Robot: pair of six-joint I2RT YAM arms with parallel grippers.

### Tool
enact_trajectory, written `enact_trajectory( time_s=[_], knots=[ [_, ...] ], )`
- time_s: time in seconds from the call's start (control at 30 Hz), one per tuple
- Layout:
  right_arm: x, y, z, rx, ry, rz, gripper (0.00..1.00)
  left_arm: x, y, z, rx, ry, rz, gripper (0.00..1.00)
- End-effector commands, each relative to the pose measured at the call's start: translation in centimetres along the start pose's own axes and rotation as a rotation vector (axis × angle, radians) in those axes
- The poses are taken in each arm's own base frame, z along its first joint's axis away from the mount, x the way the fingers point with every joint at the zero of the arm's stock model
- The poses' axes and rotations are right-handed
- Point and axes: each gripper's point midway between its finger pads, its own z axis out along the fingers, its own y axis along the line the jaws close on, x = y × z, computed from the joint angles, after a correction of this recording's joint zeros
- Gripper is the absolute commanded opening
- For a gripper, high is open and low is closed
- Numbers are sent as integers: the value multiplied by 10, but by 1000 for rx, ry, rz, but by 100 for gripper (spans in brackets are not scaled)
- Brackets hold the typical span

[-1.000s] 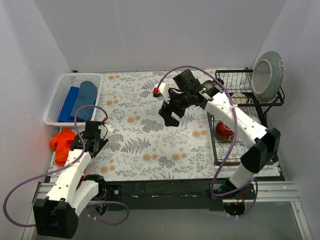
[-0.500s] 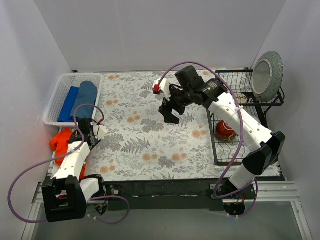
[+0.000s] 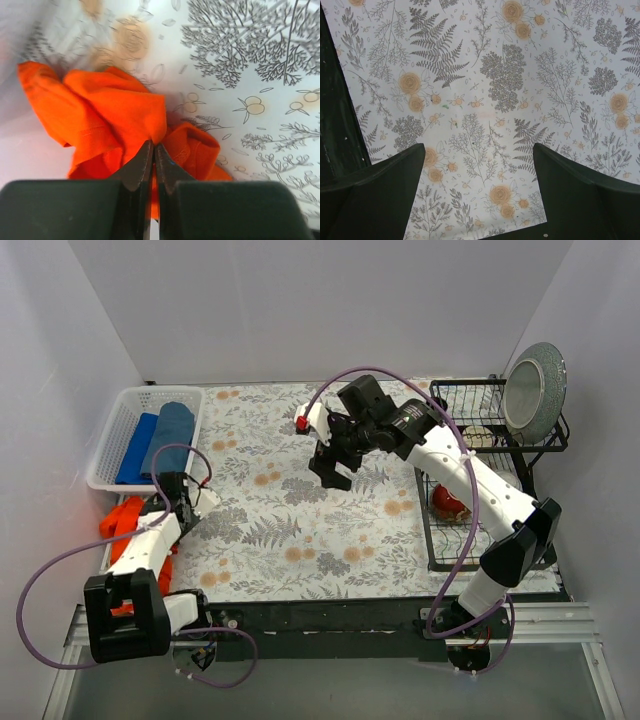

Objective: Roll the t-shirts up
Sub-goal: Flatten out the T-shirt at the center of the board.

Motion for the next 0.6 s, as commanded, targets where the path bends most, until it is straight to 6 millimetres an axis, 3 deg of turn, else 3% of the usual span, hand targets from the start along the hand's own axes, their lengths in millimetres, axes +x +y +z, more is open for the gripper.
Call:
enact_trajectory(
  time_s=[0.0,0.03,0.07,0.1,0.17,0.2,0.27,0.43,0.57],
  knots=[
    [-23,-14,-11,82,-38,-62,97,-39,16,-50,125,-163,-93,0],
    [-25,-21,-12,119,-36,-66,97,-47,15,-66,160,-220,-108,0],
    [-26,-25,-15,141,-37,-69,97,-69,-4,-84,290,-356,-96,0],
    [-27,-28,-16,160,-37,-72,97,-61,-36,-104,447,-361,-62,0],
    [-26,-37,-16,203,-25,-79,97,-76,-62,-149,590,-570,18,0],
    [-26,-40,-16,214,-24,-81,97,-80,-68,-161,613,-620,9,0],
    [-27,-46,-17,251,-19,-80,97,-98,-70,-191,648,-761,-16,0],
    [-9,-80,-24,439,59,-55,99,-144,-67,-225,741,-850,-31,0],
    [3,-101,-40,544,90,-36,99,-200,-75,-260,832,-908,11,0]
  ],
)
